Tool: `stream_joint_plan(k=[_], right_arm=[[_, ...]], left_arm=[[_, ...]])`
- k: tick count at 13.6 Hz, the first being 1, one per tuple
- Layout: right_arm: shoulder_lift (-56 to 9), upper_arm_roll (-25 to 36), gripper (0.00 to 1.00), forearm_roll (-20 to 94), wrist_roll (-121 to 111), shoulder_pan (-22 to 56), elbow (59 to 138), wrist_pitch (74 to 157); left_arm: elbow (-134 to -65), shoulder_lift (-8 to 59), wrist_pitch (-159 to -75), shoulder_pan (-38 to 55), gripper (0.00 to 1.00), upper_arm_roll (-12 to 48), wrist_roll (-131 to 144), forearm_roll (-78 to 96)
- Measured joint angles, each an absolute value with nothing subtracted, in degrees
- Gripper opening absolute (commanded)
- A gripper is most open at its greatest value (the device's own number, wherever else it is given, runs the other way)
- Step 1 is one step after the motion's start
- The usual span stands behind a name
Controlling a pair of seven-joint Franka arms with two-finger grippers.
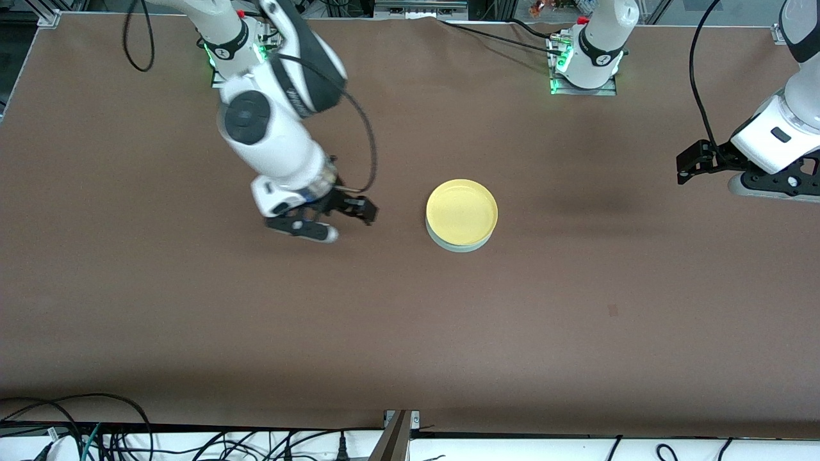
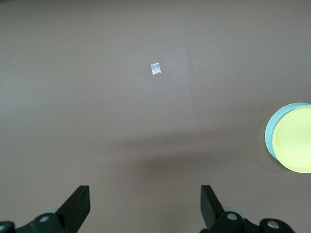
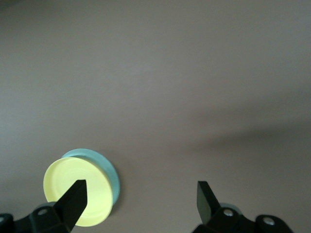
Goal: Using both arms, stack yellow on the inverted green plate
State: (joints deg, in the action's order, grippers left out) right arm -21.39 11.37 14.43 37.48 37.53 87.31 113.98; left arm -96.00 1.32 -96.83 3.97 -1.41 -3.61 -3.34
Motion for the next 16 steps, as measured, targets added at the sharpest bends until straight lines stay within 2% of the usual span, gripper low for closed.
stream_joint_plan(k=[5,8,10,14,16], right_arm=[[-10.3,22.6,1.0,14.7,26.0,37.4,87.2,97.1],[-4.6,24.6,1.0,13.6,18.2,33.4,87.3,89.1],[-1.7,22.5,1.0,9.6,14.6,28.9,87.3,86.2],[1.6,9.6,1.0,5.7,9.8,14.5,87.6,83.8],[1.9,7.1,1.0,3.2,5.9,11.8,87.7,83.9]], left_arm=[[-96.0,1.3,-96.8,4.0,1.0,-1.4,-3.6,-3.3],[-96.0,1.3,-96.8,4.0,1.0,-1.4,-3.6,-3.3],[-96.0,1.3,-96.8,4.1,1.0,-1.3,-3.6,-3.3],[-95.7,1.4,-96.8,4.5,1.0,-1.3,-3.7,-3.3],[-95.6,1.4,-96.8,4.6,1.0,-1.3,-3.7,-3.3]])
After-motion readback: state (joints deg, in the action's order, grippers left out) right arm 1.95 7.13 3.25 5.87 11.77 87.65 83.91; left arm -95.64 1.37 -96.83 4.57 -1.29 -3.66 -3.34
